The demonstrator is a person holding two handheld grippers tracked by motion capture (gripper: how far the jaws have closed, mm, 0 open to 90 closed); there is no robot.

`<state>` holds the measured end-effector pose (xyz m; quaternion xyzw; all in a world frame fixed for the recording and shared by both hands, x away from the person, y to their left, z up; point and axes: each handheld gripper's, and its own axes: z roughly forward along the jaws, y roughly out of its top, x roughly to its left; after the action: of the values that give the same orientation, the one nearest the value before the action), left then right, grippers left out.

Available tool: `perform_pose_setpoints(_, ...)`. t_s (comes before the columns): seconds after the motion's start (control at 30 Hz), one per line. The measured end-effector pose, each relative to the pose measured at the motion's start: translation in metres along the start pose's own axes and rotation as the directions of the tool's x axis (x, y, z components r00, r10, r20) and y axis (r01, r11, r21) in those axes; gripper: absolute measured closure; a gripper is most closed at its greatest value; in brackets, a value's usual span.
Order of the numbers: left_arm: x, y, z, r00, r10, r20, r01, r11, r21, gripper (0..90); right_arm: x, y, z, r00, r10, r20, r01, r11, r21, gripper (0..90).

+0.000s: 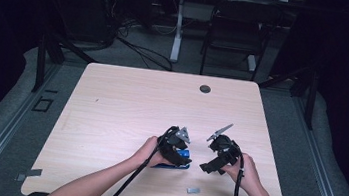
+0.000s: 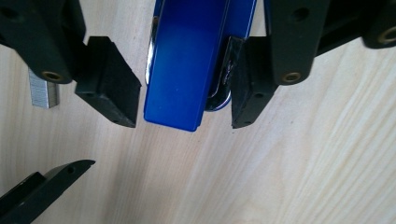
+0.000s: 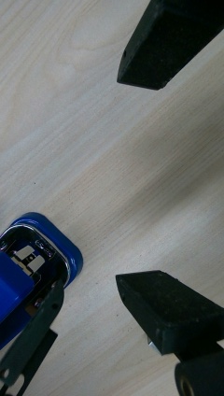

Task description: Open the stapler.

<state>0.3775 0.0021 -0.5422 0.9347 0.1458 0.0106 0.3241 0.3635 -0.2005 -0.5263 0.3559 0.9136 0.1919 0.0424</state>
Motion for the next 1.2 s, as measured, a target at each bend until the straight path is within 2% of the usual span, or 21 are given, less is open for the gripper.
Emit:
perform_pose_setpoints(0.07, -0.001, 0.001, 0.002, 0.9999, 0.010, -0.013, -0.010, 0.9998, 0.015, 48.9, 0.000, -0.001, 0.000, 1.0000, 0.000, 0.003, 0.000, 1.000, 0.001, 4.8)
perform_pose_setpoints(0.13, -0.002, 0.000, 0.003, 0.9999, 0.009, -0.010, -0.009, 0.9999, 0.008, 53.9, 0.000, -0.001, 0.000, 1.0000, -0.001, 0.002, 0.001, 1.000, 0.004, 6.4)
perform_pose_setpoints(0.2, -0.003, -0.001, 0.002, 0.9994, 0.019, -0.029, -0.019, 0.9998, 0.004, 59.0, 0.001, 0.000, 0.000, 1.0000, -0.003, 0.003, 0.003, 1.000, 0.004, 7.1)
perform_pose_setpoints(0.23, -0.001, -0.001, 0.001, 0.9996, 0.024, -0.015, -0.024, 0.9997, -0.001, 60.3, 0.001, 0.000, 0.000, 1.0000, 0.001, 0.001, -0.001, 1.000, 0.001, 7.3)
perform_pose_setpoints(0.43, -0.001, 0.000, -0.007, 0.9986, 0.052, -0.012, -0.053, 0.9985, -0.015, 61.7, 0.002, 0.000, 0.002, 1.0000, 0.000, -0.002, 0.000, 1.000, 0.009, 8.4)
perform_pose_setpoints(0.47, 0.000, 0.000, -0.011, 0.9982, 0.059, -0.002, -0.059, 0.9980, -0.022, 62.1, 0.001, 0.000, 0.002, 1.0000, 0.001, -0.001, -0.001, 1.000, 0.011, 11.6)
perform_pose_setpoints(0.57, 0.000, 0.001, -0.016, 0.9978, 0.066, 0.006, -0.066, 0.9973, -0.032, 62.7, 0.000, 0.000, 0.002, 1.0000, -0.002, -0.006, 0.002, 1.000, 0.016, 12.2)
perform_pose_setpoints(0.63, 0.001, 0.001, -0.020, 0.9968, 0.080, 0.008, -0.080, 0.9962, -0.035, 63.0, 0.000, 0.000, 0.002, 1.0000, -0.001, -0.004, 0.001, 1.000, 0.012, 14.6)
perform_pose_setpoints(0.67, 0.001, 0.001, -0.024, 0.9956, 0.092, 0.017, -0.091, 0.9950, -0.042, 63.1, 0.000, -0.001, 0.003, 0.9997, 0.022, -0.007, -0.022, 1.000, -0.019, 18.1)
perform_pose_setpoints(0.7, 0.001, 0.001, -0.024, 0.9956, 0.092, 0.017, -0.091, 0.9950, -0.042, 63.3, 0.000, -0.001, 0.003, 0.9997, 0.022, -0.007, -0.022, 1.000, -0.019, 18.1)
perform_pose_setpoints(0.73, 0.001, 0.001, -0.028, 0.9946, 0.101, 0.022, -0.100, 0.9939, -0.045, 63.4, 0.000, 0.000, 0.001, 0.9998, 0.019, 0.003, -0.019, 0.999, -0.029, 29.5)
perform_pose_setpoints(0.83, 0.000, 0.001, -0.032, 0.9943, 0.106, 0.015, -0.105, 0.9933, -0.049, 63.7, 0.002, 0.002, -0.001, 0.9998, 0.019, -0.009, -0.020, 0.994, -0.106, 50.8)
perform_pose_setpoints(0.9, 0.001, 0.000, -0.035, 0.9935, 0.112, 0.021, -0.111, 0.9920, -0.060, 63.9, 0.004, 0.004, -0.003, 0.9998, 0.010, -0.020, -0.013, 0.987, -0.159, 63.5)
perform_pose_setpoints(0.93, 0.001, 0.000, -0.037, 0.9931, 0.115, 0.023, -0.113, 0.9916, -0.063, 63.9, 0.004, 0.004, -0.003, 0.9998, 0.010, -0.020, -0.013, 0.987, -0.159, 63.5)
perform_pose_setpoints(0.97, 0.002, -0.001, -0.039, 0.9919, 0.125, 0.023, -0.123, 0.9901, -0.067, 64.1, 0.007, 0.007, -0.004, 0.9992, -0.002, -0.039, -0.006, 0.979, -0.206, 72.1)
perform_pose_setpoints(1.07, 0.002, -0.001, -0.042, 0.9919, 0.124, 0.028, -0.122, 0.9901, -0.071, 64.2, 0.012, 0.013, -0.003, 0.9975, -0.012, -0.070, -0.006, 0.968, -0.250, 81.6)
perform_pose_setpoints(1.17, 0.002, -0.002, -0.043, 0.9918, 0.125, 0.024, -0.123, 0.9896, -0.074, 64.3, 0.016, 0.018, -0.001, 0.9958, -0.021, -0.090, -0.003, 0.966, -0.260, 84.9)
perform_pose_setpoints(1.2, 0.002, -0.002, -0.044, 0.9914, 0.129, 0.024, -0.127, 0.9892, -0.074, 64.4, 0.021, 0.023, 0.005, 0.9929, -0.035, -0.113, 0.004, 0.965, -0.261, 85.7)
